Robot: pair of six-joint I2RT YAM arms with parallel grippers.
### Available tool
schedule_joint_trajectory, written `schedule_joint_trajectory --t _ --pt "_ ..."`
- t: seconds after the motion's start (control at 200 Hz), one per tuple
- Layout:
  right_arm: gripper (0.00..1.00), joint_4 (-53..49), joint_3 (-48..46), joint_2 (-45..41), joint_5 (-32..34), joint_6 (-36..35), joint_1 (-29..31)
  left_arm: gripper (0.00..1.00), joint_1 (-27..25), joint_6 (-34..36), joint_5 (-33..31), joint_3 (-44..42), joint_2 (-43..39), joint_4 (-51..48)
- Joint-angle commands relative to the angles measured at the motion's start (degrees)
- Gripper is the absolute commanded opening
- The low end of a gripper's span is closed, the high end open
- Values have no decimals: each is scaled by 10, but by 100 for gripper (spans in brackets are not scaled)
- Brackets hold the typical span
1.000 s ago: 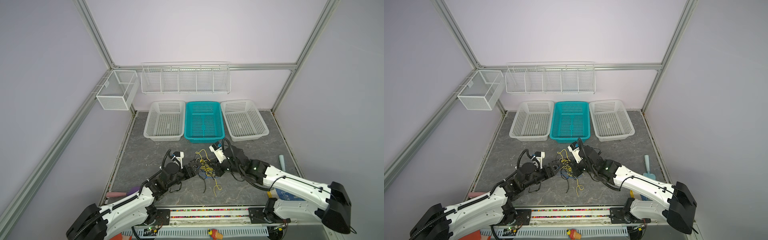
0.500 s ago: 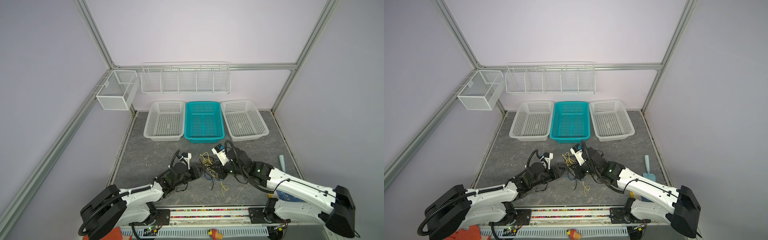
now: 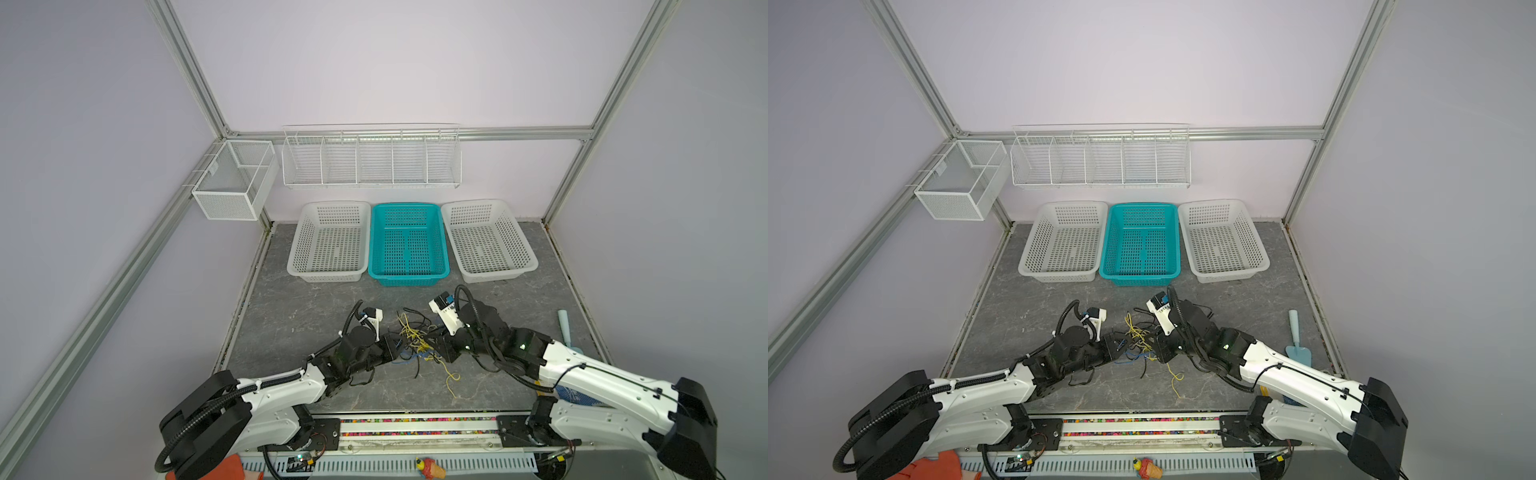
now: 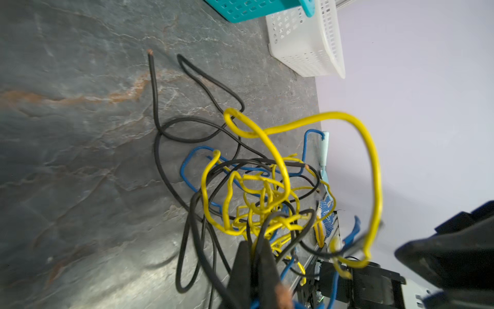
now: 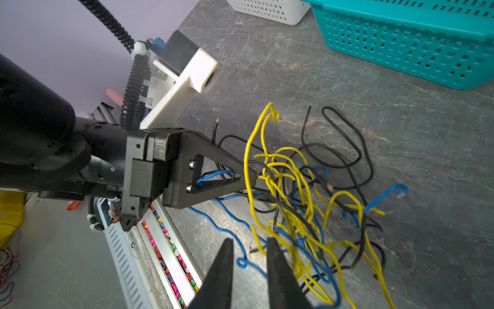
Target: Untangle the cables
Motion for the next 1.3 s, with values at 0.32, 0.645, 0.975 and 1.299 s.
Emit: schedule_joint_trajectory --t 0.32,0.645,0.975,1.299 --pt "41 -39 101 75 3 -11 -5 0 1 61 -32 32 -69 -128" --pt "44 -56 193 217 -25 4 -5 0 1 57 -27 26 -75 -125" --pt "19 -50 204 251 -3 16 -5 0 0 59 -24 24 -79 -129" --pt "6 -29 186 130 65 1 -18 0 0 54 -20 -2 -73 -114"
